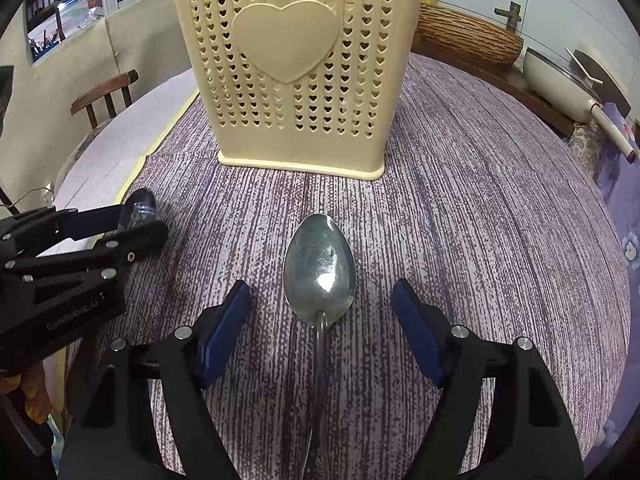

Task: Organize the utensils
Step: 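Grasp a silver spoon handle with the left tool while the right tool grasps the other spoon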

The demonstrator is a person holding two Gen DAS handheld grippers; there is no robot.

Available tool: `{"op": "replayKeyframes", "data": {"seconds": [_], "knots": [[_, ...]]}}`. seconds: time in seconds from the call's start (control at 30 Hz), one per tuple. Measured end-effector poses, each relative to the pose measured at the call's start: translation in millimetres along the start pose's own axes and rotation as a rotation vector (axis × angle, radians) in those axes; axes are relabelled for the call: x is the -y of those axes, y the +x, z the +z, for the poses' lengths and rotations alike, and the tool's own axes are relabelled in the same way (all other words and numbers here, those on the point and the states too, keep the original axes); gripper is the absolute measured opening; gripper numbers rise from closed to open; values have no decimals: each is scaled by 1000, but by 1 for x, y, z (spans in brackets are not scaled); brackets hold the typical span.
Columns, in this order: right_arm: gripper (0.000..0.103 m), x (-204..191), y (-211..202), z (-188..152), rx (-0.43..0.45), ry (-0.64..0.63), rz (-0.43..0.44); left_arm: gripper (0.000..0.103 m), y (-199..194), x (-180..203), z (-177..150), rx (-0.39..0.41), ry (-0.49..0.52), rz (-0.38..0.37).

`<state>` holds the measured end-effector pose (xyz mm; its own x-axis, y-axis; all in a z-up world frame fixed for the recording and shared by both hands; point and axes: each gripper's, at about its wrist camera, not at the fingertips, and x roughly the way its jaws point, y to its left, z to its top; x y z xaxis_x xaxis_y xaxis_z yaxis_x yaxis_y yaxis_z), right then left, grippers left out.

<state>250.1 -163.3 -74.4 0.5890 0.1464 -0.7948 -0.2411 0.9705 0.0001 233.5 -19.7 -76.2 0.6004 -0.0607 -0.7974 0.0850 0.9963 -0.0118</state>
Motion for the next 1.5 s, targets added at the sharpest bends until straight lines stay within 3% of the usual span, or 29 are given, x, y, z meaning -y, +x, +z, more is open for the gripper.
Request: {"op": "replayKeyframes", "data": {"seconds": [0.23, 0.5, 0.77, 0.97, 1.23, 1.5], "knots": [[69, 0, 7, 9, 2, 11, 15, 47, 1, -1, -1, 4, 2, 4], [53, -2, 9, 13, 9, -3, 23, 47, 0, 0, -2, 6, 7, 9], [44, -4, 9, 14, 11, -5, 26, 47, 0, 1, -2, 5, 9, 10], [44, -5, 8, 14, 14, -1, 26, 47, 0, 1, -1, 5, 8, 8], [51, -5, 9, 12, 18, 5, 23, 47, 0, 1, -2, 8, 8, 7], [49, 0, 9, 15, 6, 18, 7, 47, 0, 2, -2, 5, 11, 11]]}}
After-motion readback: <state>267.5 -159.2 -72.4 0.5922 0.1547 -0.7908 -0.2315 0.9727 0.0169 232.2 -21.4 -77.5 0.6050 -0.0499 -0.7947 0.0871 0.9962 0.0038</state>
